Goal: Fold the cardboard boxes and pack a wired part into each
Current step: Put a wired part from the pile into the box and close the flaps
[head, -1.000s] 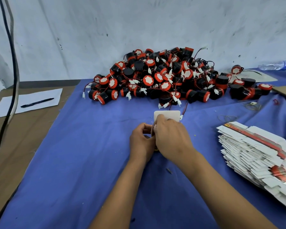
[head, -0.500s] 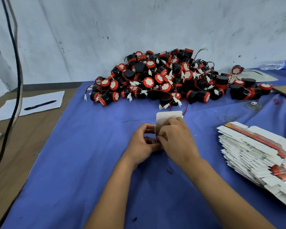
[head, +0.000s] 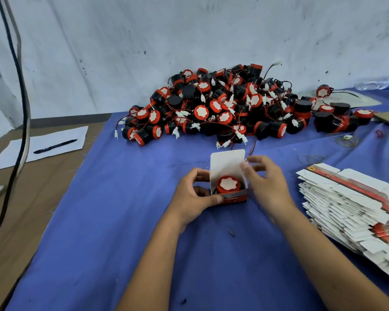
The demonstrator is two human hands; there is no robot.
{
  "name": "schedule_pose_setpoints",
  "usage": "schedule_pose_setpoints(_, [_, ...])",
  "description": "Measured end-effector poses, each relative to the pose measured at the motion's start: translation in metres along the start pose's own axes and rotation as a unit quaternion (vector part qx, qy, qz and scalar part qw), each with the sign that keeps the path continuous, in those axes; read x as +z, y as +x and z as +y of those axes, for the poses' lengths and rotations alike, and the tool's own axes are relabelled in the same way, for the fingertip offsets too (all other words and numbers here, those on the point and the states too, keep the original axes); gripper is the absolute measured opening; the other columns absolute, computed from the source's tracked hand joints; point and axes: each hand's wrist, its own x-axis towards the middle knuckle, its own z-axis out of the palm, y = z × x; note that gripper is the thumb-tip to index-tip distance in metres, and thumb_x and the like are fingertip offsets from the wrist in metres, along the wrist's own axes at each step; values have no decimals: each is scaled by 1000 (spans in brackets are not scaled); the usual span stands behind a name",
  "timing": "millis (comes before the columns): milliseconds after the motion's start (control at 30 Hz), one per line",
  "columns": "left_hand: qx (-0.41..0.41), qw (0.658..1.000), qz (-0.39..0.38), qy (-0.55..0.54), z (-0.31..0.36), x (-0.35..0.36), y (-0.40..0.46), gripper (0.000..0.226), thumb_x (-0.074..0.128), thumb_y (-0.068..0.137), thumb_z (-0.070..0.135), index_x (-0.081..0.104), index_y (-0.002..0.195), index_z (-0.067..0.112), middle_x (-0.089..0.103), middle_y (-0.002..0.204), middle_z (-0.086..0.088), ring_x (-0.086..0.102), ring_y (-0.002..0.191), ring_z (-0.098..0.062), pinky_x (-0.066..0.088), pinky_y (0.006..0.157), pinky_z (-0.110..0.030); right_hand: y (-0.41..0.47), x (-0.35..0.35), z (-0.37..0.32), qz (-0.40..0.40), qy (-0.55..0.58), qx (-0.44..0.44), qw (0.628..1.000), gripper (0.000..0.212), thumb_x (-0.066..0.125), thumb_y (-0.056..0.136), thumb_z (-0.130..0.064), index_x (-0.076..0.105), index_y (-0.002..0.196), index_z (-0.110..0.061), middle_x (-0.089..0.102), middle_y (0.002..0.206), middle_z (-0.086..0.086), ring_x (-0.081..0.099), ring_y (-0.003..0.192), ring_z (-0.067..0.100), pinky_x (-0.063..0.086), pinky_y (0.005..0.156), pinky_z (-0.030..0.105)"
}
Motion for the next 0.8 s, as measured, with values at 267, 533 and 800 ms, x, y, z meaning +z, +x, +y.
schedule_pose_setpoints(267, [-55, 993, 35, -102, -1, 7, 7, 15, 73, 96, 17, 73, 110, 21, 72, 100, -5, 65, 74, -11, 52, 58, -22, 1, 7, 20, -135, 59, -92, 985, 28, 66, 98, -10, 70, 112, -34, 69, 82, -10, 52, 61, 25, 48, 64, 28])
schedule_pose_setpoints(533, [18, 988, 155, -19, -7, 21, 7, 46, 60, 81, -16, 77, 89, 26, 76, 103, 7, 75, 87, -19, 58, 65, -25, 1, 0, 18, -235, 72, -98, 964, 22, 67, 92, -33, 79, 108, -24, 65, 119, 2, 59, 79, 21, 50, 65, 29])
schedule_pose_setpoints(800, [14, 997, -22, -72, -6, -10, -1, 32, 78, 84, 23, 75, 115, 15, 73, 123, -13, 63, 99, -40, 55, 92, -50, 6, 4, 29, -186, 1, -154, 971, 24, 85, 83, -23, 77, 103, -33, 62, 107, 0, 57, 70, 28, 58, 61, 32])
